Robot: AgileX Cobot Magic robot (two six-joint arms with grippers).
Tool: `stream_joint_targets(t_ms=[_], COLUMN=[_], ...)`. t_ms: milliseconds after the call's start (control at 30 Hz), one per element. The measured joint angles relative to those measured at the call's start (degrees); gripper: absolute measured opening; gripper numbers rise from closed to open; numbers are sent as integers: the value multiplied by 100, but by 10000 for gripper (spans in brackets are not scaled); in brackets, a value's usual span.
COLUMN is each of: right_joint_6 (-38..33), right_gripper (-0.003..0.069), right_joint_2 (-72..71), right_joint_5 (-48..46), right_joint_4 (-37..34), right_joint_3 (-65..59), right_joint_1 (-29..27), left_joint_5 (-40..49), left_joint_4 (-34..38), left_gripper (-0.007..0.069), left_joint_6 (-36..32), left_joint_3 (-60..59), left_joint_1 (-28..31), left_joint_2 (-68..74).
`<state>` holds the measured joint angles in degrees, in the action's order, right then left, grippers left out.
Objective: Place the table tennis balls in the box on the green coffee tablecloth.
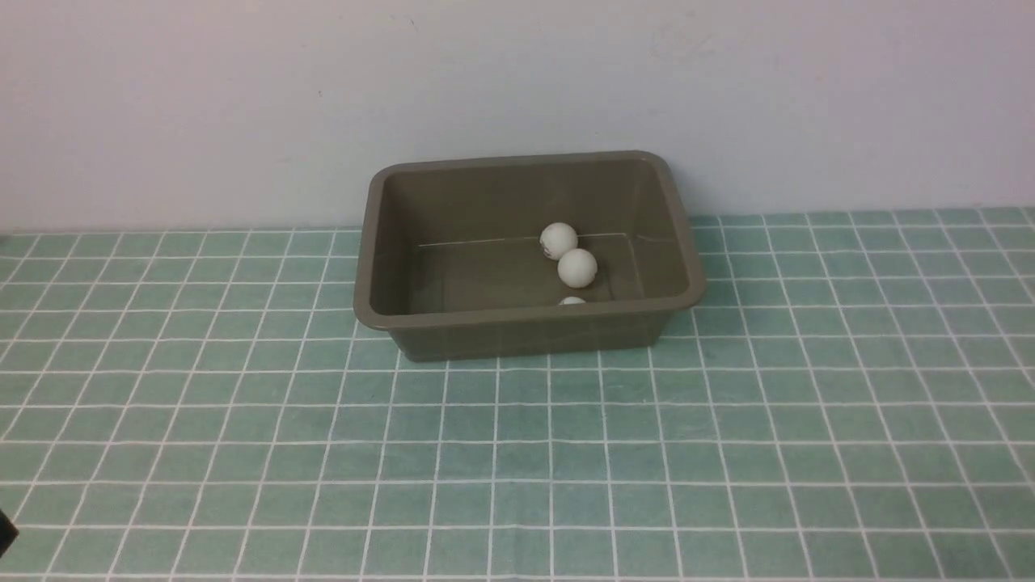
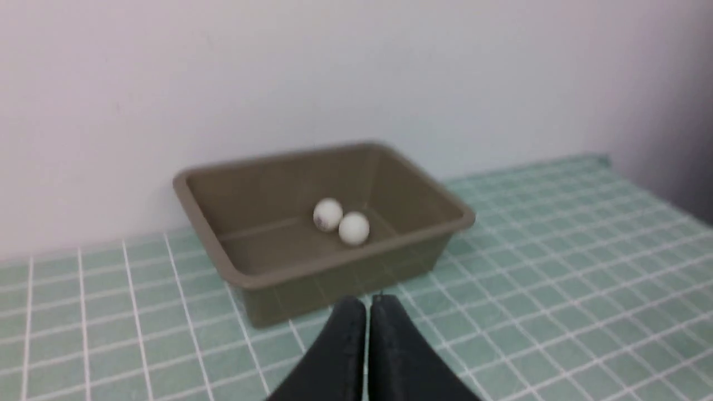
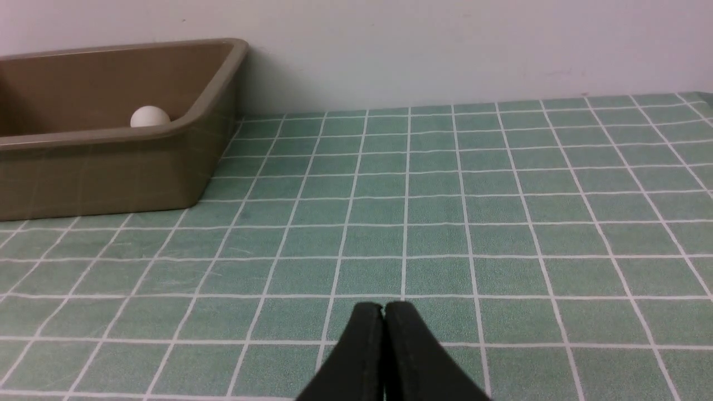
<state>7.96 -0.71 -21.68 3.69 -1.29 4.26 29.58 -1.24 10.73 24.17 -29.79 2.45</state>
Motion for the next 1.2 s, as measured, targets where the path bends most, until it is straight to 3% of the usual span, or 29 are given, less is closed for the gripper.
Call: stream_joint_targets(t_ms=[267, 667, 1000, 1200], right_joint_6=[0, 0, 0, 0], right_gripper=[-17, -17, -17, -17], right_joint_2=[0, 0, 0, 0], right_joint_5=[0, 0, 0, 0], right_joint_4=[19, 20, 33, 34], right_joint_3=[0, 0, 0, 0], right_joint_1=[0, 0, 0, 0], left_joint_5=[28, -481, -601, -606], left_joint_4=[-251, -76, -145, -141], left_gripper=[-4, -4, -4, -4], left_joint_6=[259, -410, -458, -456], left_joint_3=[-676, -2078, -2530, -2530], left_joint_1=[298, 2238, 2411, 2916], left_joint_2=[-301, -307, -307, -307])
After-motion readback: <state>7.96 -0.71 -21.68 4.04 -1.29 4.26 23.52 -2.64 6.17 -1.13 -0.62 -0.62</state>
